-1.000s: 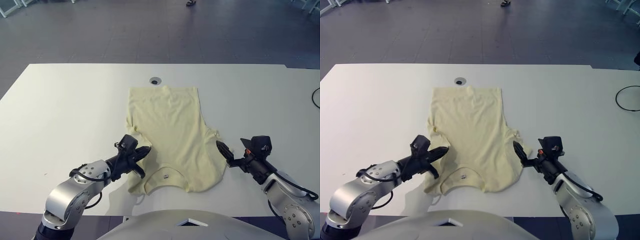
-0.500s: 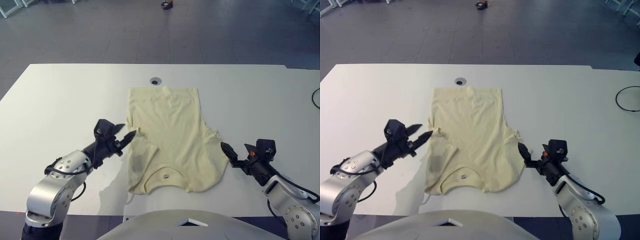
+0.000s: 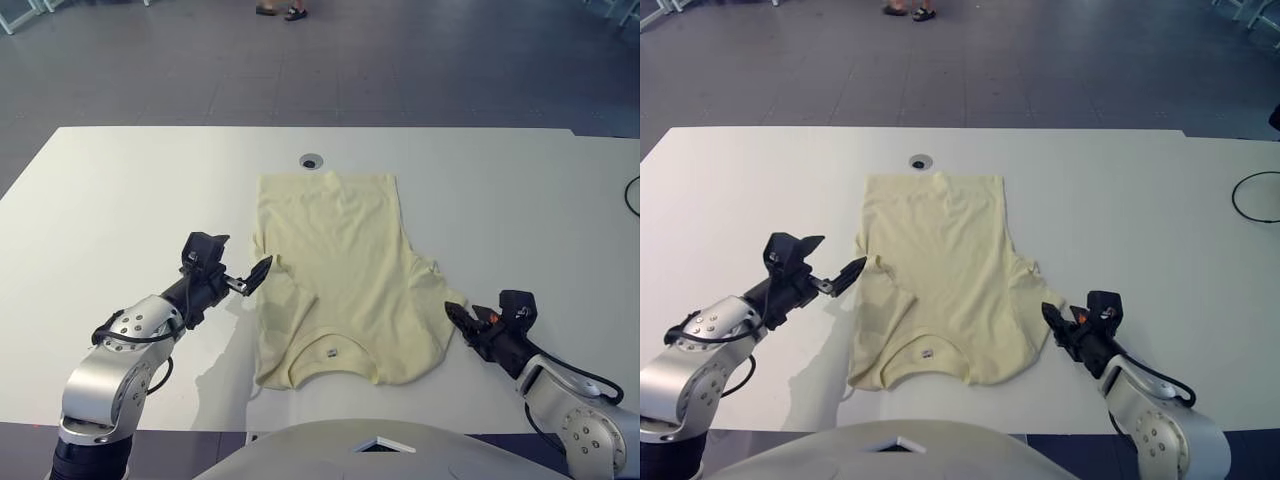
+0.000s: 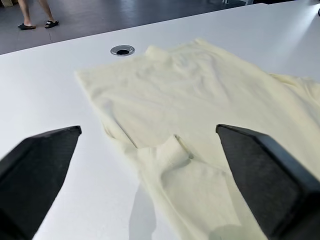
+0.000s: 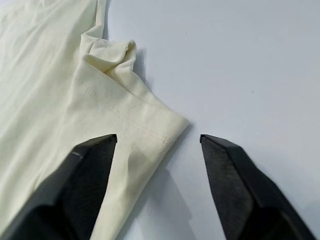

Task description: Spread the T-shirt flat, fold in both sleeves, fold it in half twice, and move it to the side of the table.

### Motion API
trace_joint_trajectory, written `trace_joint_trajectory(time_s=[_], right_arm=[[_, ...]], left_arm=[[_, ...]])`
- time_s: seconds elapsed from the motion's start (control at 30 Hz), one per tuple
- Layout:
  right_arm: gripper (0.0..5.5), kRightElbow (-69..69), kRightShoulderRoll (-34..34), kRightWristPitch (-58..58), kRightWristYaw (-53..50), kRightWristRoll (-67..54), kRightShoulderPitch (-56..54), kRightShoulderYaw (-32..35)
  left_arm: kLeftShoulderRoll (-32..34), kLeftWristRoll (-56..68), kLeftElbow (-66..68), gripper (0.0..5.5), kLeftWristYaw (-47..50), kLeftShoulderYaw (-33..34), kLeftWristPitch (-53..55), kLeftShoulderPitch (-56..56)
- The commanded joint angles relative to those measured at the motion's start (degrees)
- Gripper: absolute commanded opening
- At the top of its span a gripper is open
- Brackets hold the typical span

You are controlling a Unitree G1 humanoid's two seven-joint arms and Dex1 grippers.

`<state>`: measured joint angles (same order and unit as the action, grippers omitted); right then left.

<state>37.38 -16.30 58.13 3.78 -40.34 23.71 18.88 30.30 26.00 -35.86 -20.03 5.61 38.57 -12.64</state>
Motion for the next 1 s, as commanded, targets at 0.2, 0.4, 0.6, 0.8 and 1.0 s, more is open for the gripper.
trace_joint_trajectory(time_s=[0.2,0.4,0.6,0.8,1.0], right_arm=[[1.34,-2.7,5.4,5.0,-3.9,-5.6,-3.3,3.1],[0.35,-1.4,4.6,5.2,-4.7,-6.2,-4.5,5.0],[0.01,2.9,2.4,6.6,-4.8,-9.0,-5.6,6.7],[0.01,8.5,-1.2,8.6,-3.6,-10.0,-7.0,1.8],[0.01,10.9,-9.6,8.8,0.7,-5.2,-9.3,-10.1]], left_arm=[[-0.2,-1.0,0.1,5.4,-0.2,1.0,-0.3,-1.0],[-0.6,-1.5,0.0,5.4,-0.1,1.1,-0.3,-1.2],[-1.0,-1.9,0.3,5.4,-0.1,1.4,-0.7,-1.8],[-0.6,-3.0,0.1,5.4,-0.5,0.1,-1.3,-2.0],[-0.4,-4.1,0.9,5.4,-1.3,-0.8,-1.9,-1.6]])
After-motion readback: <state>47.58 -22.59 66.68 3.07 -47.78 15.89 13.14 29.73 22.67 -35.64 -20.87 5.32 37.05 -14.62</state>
